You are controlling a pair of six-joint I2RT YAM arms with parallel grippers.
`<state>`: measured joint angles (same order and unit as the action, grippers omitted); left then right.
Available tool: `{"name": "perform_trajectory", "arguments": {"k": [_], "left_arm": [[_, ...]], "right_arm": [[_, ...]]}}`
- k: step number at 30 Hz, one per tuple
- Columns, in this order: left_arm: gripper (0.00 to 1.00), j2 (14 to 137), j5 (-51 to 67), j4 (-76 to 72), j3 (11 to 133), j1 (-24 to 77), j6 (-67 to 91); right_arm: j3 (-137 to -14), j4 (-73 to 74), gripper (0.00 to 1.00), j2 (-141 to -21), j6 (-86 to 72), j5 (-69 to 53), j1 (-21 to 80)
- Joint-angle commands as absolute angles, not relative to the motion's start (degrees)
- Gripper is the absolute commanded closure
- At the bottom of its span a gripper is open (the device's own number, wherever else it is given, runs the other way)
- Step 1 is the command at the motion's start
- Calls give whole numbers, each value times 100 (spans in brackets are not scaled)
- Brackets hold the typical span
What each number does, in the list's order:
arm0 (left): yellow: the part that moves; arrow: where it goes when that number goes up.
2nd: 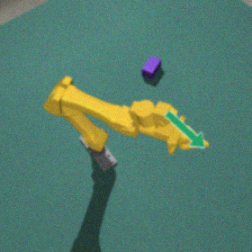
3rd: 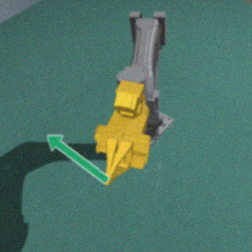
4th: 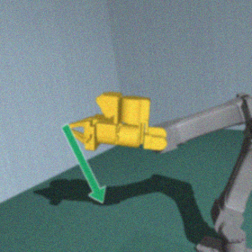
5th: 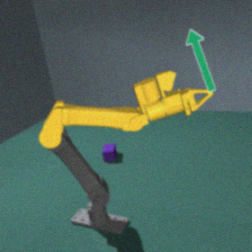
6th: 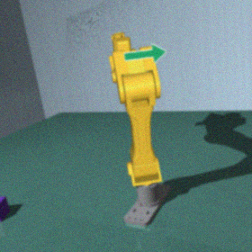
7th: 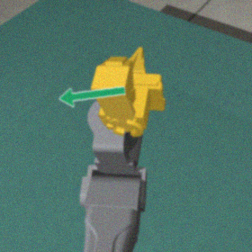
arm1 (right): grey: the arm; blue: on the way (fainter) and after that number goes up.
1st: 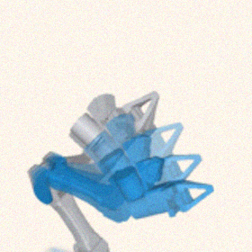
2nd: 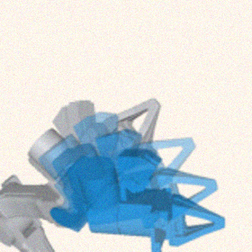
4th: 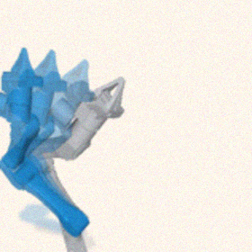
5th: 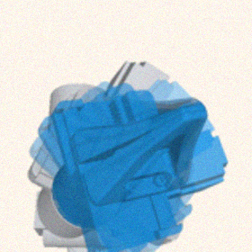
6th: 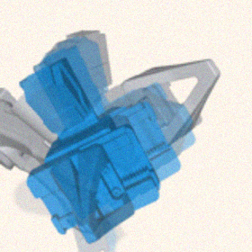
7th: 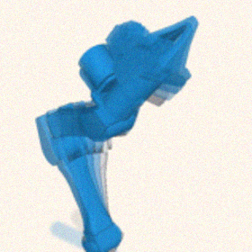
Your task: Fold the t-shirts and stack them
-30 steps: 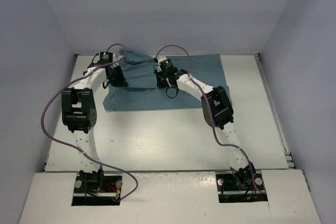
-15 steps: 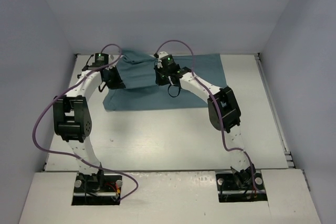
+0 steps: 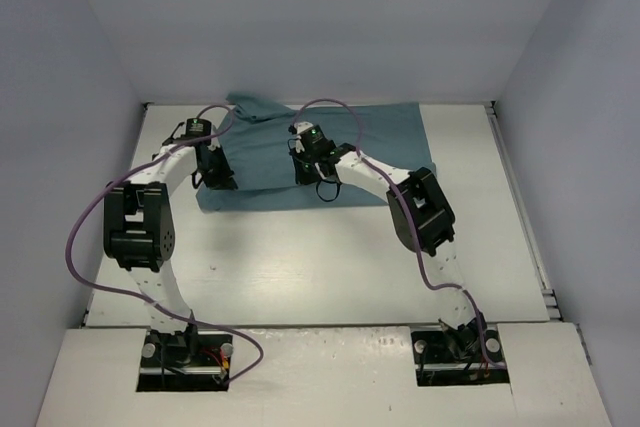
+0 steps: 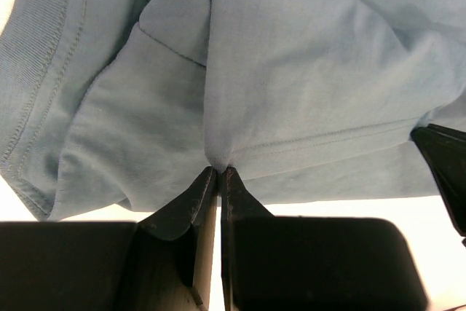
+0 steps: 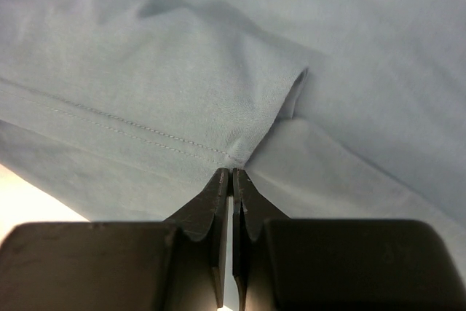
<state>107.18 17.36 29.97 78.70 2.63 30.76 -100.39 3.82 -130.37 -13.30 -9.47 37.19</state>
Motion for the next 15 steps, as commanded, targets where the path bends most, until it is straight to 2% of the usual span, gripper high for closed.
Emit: {"name": "perform_trajectory", "arguments": {"k": [1,3,8,11,15], "left_arm": [[98,10580,1498,2851,7928,272,3125],[89,10608,1518,2865,7939,272,3120],[49,10388,1414,3082,8185,264,3006],[45,10065,1212,3394,8433,264,2833],[46,9575,809,3429,8131,254,2745]], "right_arm": [[-9930,255,95,-12565,-1384,-791,3691],[-9818,255,86,-12502,-1397,-777,3691],[-9713,311,67,-12073,-1371,-738,3604],[-9594,405,58,-11538,-1333,-690,3386],[-8770,474,56,-10714,-1332,-535,2866]]}}
